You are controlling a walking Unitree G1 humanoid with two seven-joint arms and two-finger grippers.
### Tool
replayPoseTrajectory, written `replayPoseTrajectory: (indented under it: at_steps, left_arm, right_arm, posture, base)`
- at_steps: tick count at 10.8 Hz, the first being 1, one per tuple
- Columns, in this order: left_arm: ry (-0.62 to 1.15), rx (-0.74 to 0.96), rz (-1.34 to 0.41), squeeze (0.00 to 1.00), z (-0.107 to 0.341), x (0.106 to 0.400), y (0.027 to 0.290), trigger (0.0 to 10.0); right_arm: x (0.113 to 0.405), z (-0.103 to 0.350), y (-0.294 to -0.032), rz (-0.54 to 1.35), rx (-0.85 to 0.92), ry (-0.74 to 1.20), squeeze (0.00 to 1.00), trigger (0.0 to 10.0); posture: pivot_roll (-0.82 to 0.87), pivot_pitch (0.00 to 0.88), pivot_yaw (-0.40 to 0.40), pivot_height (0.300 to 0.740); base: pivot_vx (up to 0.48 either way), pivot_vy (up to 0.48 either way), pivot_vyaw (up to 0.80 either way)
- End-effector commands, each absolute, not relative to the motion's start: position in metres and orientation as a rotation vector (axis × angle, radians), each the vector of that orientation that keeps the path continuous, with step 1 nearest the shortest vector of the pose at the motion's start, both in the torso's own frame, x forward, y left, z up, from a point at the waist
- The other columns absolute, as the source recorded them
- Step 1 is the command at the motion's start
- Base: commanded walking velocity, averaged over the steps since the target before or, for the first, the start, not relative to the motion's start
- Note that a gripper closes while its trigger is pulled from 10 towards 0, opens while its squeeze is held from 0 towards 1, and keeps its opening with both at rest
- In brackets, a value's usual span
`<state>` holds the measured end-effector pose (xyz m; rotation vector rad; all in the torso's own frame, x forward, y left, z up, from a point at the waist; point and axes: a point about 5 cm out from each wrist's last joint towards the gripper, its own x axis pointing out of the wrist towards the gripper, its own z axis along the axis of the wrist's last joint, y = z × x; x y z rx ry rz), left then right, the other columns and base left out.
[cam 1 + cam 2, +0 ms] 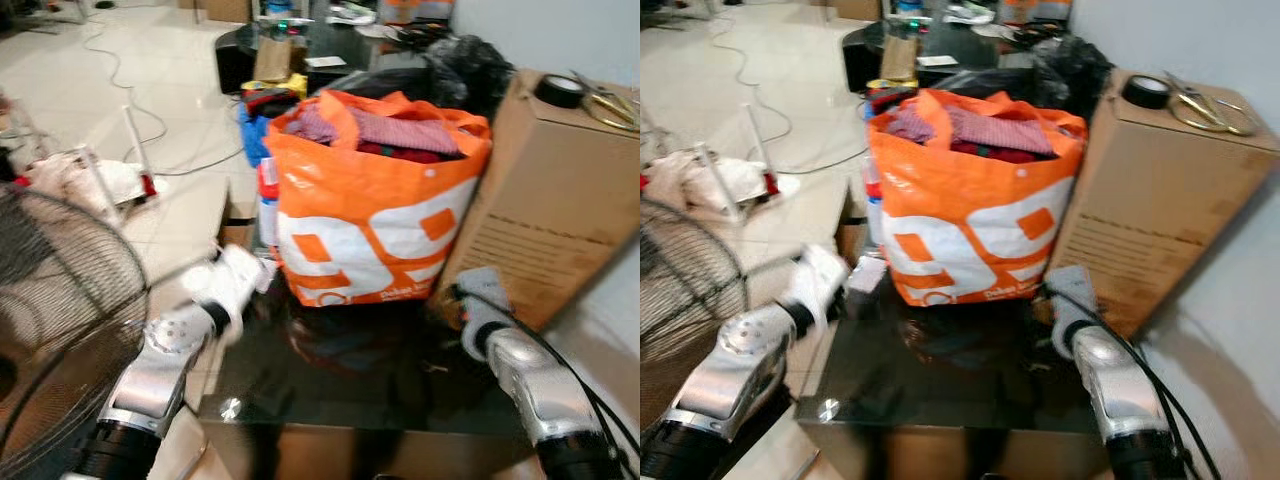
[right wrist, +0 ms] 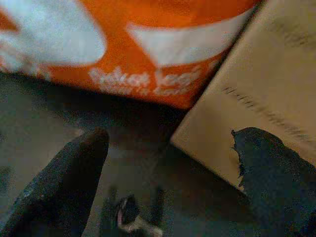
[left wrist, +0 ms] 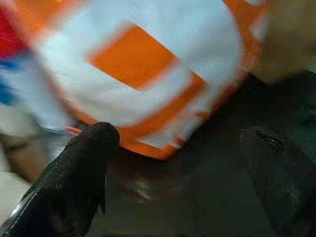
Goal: Hang keys on a hook
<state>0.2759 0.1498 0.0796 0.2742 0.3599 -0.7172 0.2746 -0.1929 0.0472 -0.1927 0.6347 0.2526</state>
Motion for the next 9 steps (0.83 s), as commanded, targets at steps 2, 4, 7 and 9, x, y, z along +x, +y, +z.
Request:
replayPoseTrajectory:
  at_steps: [2,4,7,9]
  left_arm:
    - [0.480,0.221,-0.864,0.02,0.074,0.268,0.147,10.0]
    - [0.572,0.190,-0.969,0.01,0.069,0.259,0.148,10.0]
    - [0.611,0.208,-0.999,0.00,0.068,0.254,0.153,10.0]
    - [0.625,0.210,-1.015,0.01,0.067,0.252,0.153,10.0]
  right_arm:
    - [0.275,0.037,-0.189,0.353,-0.213,0.738,0.00,10.0]
    - [0.270,0.025,-0.183,0.507,-0.227,0.850,0.00,10.0]
    - [0.272,0.015,-0.188,0.510,-0.257,0.910,0.00,10.0]
    - [0.272,0.006,-0.194,0.480,-0.252,0.940,0.00,3.7]
  posture:
    - [-0.06,0.000,-0.050,0.740]
    - [-0.06,0.000,-0.064,0.740]
    - [-0.04,0.000,-0.079,0.740]
    - [-0.04,0.000,-0.084,0.740]
  base:
    - [0.000,0.000,0.00]
    - [0.000,0.000,0.00]
    - [0.000,0.000,0.00]
    - [0.000,0.000,0.00]
